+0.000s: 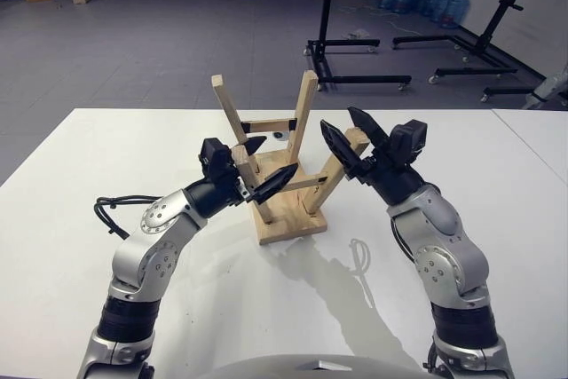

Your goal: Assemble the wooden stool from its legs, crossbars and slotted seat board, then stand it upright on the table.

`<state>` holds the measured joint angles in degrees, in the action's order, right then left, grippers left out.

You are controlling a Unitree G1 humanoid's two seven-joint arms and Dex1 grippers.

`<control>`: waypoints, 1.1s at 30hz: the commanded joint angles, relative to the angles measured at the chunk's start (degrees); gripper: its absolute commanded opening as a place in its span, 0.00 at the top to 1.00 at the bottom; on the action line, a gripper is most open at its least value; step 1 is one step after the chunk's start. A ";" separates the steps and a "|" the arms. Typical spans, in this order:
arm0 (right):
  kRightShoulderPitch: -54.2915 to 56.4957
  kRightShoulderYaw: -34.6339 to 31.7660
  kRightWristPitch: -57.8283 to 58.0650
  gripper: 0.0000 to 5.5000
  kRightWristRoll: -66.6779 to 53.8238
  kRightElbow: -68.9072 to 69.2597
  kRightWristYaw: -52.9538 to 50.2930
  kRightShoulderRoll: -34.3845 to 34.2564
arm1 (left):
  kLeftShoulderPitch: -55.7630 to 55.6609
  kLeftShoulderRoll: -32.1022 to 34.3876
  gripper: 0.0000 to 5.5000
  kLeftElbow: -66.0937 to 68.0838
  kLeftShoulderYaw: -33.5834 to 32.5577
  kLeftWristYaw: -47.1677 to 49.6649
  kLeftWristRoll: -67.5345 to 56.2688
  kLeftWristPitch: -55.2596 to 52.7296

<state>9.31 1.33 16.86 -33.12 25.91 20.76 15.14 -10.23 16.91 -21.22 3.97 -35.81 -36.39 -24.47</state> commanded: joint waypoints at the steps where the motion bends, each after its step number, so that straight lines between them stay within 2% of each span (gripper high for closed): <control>1: 0.52 5.89 2.71 0.37 0.11 0.02 6.22 1.21 | -1.69 -1.77 0.06 0.04 2.84 -0.50 0.38 -0.78; 7: 1.20 1.16 1.30 0.37 -2.42 2.74 5.05 2.30 | -2.28 -1.43 0.06 0.83 1.78 -0.74 0.93 -0.59; 11: 7.90 -6.89 2.81 0.37 -10.64 5.97 1.85 2.96 | -1.72 -0.04 0.06 0.97 0.15 -1.18 0.53 -0.96; 14: 13.40 -10.61 2.82 0.37 -12.27 4.61 -0.03 4.04 | -2.00 0.54 0.06 1.06 -0.16 -1.77 0.37 -1.44; 17: 11.89 -9.46 3.49 0.37 -9.73 3.78 1.38 5.52 | -2.47 0.88 0.06 1.07 -0.18 -2.34 0.32 -2.02; 21: -0.24 1.92 7.33 0.37 -2.75 1.96 6.01 8.79 | -2.68 1.17 0.06 1.41 -0.34 -2.72 0.72 -2.37; 23: -2.72 3.71 10.14 0.37 -3.79 3.89 6.73 9.38 | -2.75 1.31 0.06 1.59 -0.47 -2.79 0.84 -2.39; 33: 9.20 -7.76 8.42 0.37 -11.37 6.25 3.21 8.06 | -1.80 0.29 0.06 2.78 -0.47 -1.82 2.43 -0.32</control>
<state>15.20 -3.73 25.50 -42.35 31.42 24.80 23.52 -11.94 17.23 -19.04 3.26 -37.99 -34.96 -25.39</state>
